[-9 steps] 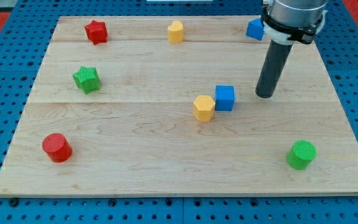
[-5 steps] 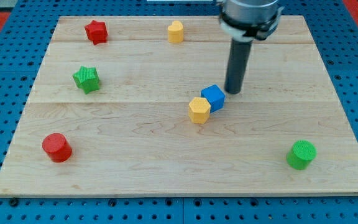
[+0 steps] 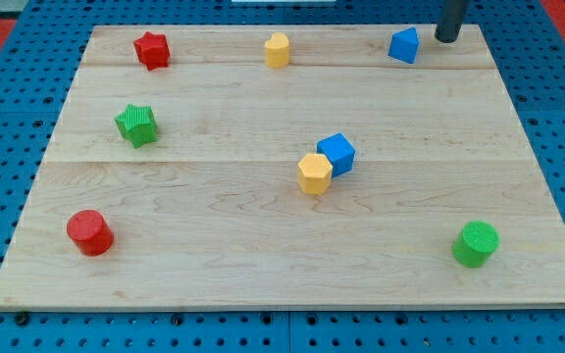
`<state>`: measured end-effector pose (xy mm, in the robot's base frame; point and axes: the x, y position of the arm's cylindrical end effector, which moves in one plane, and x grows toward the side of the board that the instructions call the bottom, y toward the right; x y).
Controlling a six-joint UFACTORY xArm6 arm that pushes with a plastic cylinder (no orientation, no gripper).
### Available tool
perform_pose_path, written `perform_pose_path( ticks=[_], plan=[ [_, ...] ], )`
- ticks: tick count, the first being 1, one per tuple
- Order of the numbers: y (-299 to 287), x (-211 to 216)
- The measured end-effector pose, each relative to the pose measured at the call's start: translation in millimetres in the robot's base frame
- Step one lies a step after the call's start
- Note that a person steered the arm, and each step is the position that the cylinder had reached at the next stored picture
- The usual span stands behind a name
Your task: Slide blue triangle towards center
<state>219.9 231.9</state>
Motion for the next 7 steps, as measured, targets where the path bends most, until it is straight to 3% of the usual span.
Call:
perform_pose_path(
  ticks=[1, 3, 5, 7],
  plan=[
    [-12.1, 0.9],
    [-93.9, 20.3],
    [-121.8, -3.2],
    [-121.8, 10.3]
  ],
)
